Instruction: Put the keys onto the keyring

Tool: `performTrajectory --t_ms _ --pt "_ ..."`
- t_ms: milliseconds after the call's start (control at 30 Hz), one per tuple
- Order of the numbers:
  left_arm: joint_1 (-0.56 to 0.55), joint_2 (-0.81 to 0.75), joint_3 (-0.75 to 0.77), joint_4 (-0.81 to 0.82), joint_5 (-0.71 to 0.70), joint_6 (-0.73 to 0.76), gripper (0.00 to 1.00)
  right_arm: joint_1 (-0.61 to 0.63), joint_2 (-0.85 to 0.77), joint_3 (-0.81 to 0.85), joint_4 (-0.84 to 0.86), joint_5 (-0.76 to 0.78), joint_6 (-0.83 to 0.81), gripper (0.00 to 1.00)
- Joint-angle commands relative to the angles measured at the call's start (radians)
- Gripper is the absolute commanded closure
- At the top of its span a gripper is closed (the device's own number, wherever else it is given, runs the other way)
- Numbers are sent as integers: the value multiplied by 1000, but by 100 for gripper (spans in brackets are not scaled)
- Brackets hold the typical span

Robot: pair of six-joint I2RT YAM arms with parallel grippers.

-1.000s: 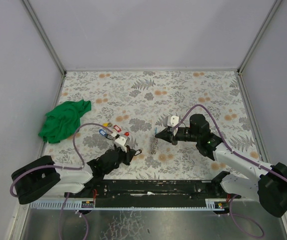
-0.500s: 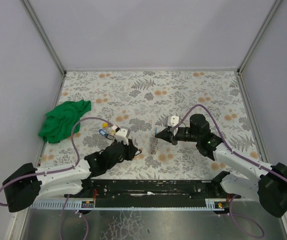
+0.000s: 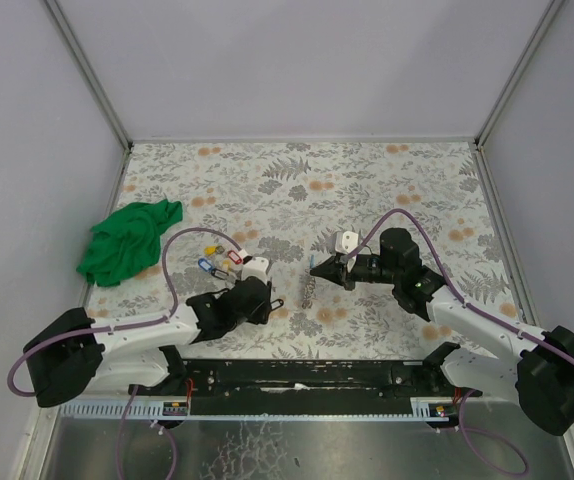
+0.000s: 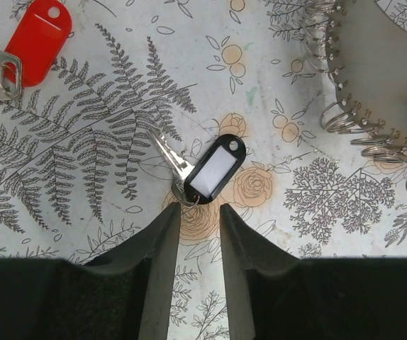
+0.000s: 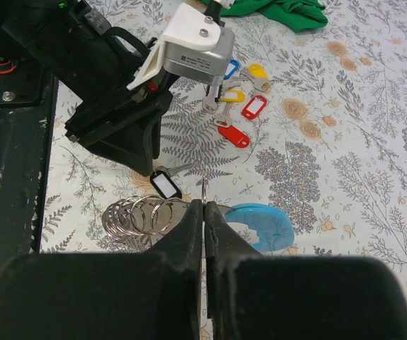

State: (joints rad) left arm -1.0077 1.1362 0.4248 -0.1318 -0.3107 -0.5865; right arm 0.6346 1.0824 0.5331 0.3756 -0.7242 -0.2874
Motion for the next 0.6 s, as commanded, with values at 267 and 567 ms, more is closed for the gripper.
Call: performTrajectory --t_ms 267,567 --pt "27 137 101 -46 63 48 70 -4 -33 11 69 -27 9 100" --pt "27 174 155 -117 62 35 78 -4 -36 10 71 -34 8 100"
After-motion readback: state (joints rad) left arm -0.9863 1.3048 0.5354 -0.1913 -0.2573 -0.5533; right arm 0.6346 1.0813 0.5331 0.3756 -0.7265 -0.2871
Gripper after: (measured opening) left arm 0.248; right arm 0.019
